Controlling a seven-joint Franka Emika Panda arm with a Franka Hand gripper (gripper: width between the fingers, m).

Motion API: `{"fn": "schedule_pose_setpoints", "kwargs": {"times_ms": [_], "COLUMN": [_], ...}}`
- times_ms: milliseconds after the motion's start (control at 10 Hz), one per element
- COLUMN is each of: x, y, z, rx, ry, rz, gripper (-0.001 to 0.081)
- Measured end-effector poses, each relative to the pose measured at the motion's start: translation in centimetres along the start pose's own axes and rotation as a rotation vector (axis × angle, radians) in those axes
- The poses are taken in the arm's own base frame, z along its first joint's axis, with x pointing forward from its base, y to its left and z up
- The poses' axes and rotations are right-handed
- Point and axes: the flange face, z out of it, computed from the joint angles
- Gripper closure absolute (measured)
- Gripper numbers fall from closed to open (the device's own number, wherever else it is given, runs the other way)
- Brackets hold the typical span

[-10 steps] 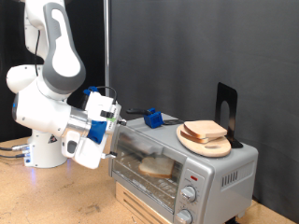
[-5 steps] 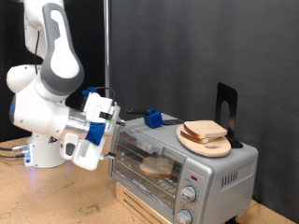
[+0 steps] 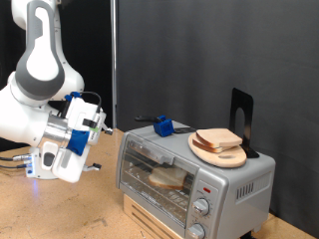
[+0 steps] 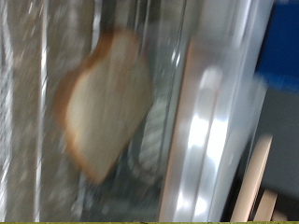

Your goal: Make a piece of toast with the oven

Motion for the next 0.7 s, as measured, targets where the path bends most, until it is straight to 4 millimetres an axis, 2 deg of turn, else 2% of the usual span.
{"fn": "schedule_pose_setpoints", "kwargs": {"times_ms": [100,300,700], "x": [-0.1,1.7,6.9], "y": [0.4,0.7,-1.4], "z": [-0.9,-3.5,-4.2], "rx": [-0.019,-0.030,0.091], "ry": [-0.045,-0.060,0.032], "rz": [-0.004,0.015,0.099], "gripper": [0.0000,0.0000,0.0000]}}
